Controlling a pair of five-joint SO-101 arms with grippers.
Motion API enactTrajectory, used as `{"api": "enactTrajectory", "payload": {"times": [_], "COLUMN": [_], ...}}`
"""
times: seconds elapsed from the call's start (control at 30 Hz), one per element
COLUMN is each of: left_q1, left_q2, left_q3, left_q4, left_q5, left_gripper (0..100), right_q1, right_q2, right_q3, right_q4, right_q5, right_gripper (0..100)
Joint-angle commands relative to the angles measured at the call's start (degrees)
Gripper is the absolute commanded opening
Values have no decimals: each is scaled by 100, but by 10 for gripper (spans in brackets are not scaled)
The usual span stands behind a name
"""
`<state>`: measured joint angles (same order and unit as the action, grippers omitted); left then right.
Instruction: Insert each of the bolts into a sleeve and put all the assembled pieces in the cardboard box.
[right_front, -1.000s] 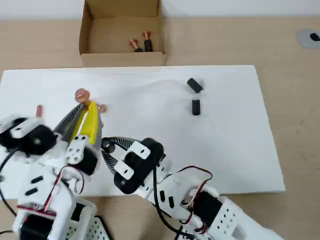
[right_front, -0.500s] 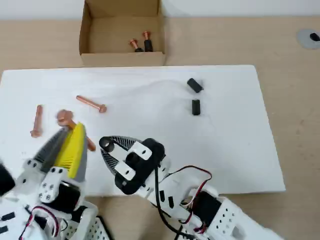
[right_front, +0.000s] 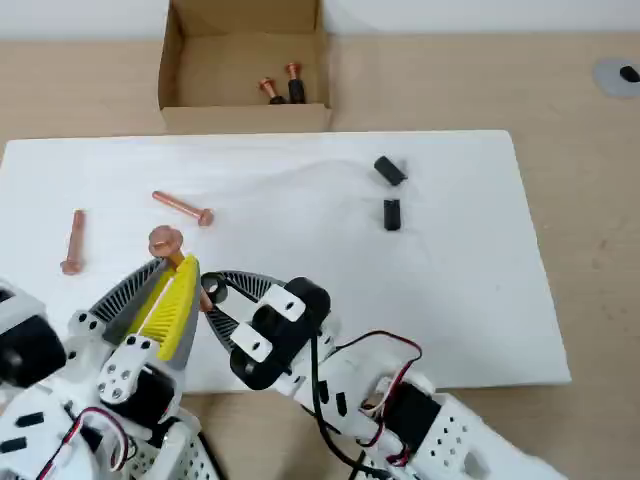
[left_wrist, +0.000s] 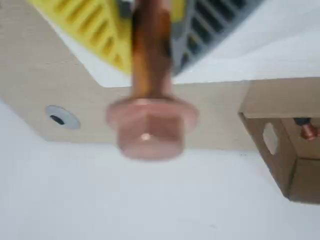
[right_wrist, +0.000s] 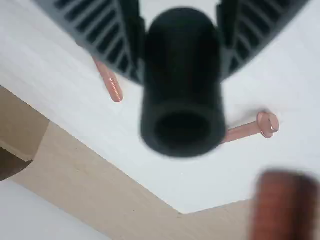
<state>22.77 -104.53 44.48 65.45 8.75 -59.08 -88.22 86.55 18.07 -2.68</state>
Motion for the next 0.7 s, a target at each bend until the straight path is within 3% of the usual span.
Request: {"api": "enactTrajectory", "payload": {"times": [0.0,0.67], "left_q1": [-246,-255], "left_q2": [-22,-22], "left_q3": [114,941], "left_q4": [-308,-782], "left_q5": [-70,-730], "left_gripper": [8,9], "right_q1": [57,57], "right_q2": [-154,-119], "right_q3": [-22,-338], "right_q4": [-167,-114], "right_q5": [44,44], "right_gripper": [9,9]}}
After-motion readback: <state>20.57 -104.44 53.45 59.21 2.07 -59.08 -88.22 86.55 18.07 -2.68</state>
